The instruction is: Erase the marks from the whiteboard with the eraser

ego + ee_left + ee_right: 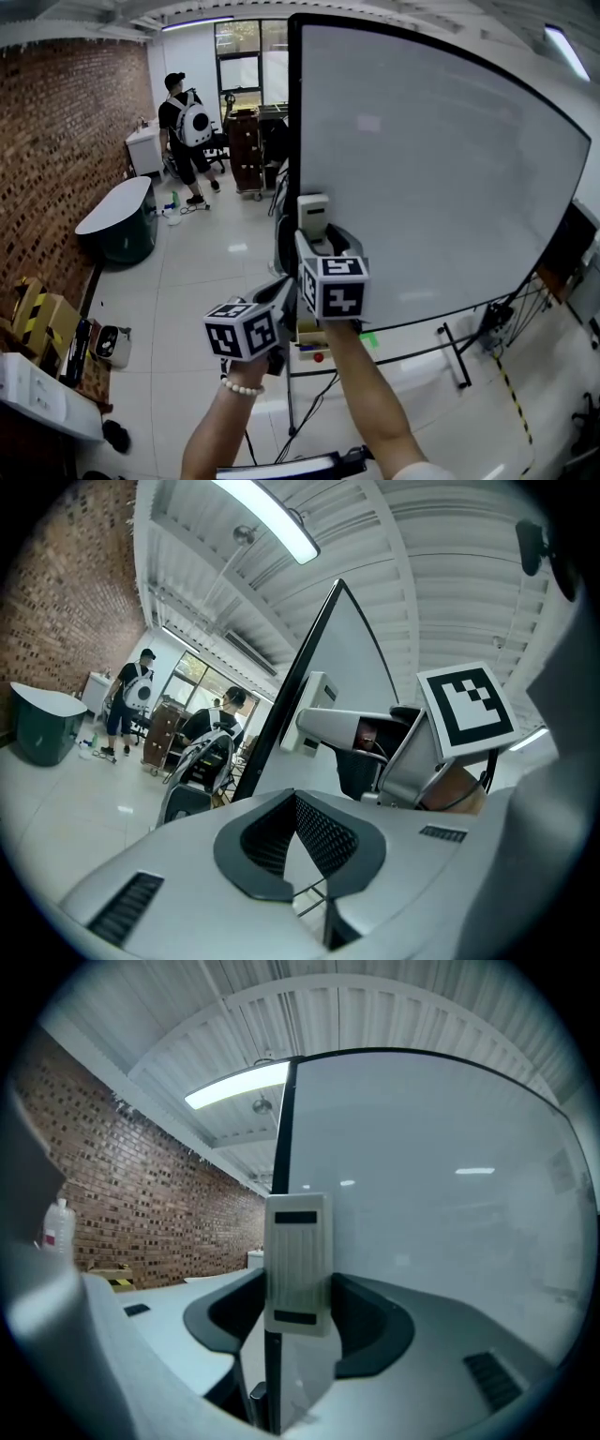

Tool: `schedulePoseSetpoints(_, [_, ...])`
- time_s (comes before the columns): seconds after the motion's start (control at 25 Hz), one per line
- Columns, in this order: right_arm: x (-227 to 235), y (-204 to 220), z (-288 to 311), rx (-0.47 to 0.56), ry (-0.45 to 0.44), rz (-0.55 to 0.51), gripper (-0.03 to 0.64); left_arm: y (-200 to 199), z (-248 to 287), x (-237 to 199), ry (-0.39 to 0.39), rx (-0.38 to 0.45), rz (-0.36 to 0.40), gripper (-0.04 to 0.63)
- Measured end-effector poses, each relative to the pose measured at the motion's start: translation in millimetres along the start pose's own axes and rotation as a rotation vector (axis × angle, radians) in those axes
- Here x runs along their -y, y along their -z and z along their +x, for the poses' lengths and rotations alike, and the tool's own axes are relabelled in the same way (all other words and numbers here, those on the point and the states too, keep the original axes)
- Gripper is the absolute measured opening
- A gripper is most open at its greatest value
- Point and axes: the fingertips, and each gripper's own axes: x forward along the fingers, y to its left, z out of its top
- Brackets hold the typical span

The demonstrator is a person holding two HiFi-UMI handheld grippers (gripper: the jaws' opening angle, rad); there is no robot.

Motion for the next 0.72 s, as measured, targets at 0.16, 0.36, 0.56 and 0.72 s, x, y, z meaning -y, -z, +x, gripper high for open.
schedulePoseSetpoints(0.16, [-5,4,0,0.006,0.01,0.004,0.25,0,-8,-9,-0.011,0.003,-0.006,-0.012])
schedulePoseSetpoints(0.36, [-7,34,4,-0.015,0.026,0.0,0.252,4,-14,-23,-0.029,0.005,-0.023,-0.012])
schedulePoseSetpoints(0.56, [-10,70,8,-0.048,0.032,0.001,0.25,15,-17,-34,-0.039,-0.01,-0.035,-0.012])
schedulePoseSetpoints(0.72, [-8,91,9,-0.057,0.029,0.012,0.252,25,-15,-34,-0.047,-0.031,-0.042,-0.012])
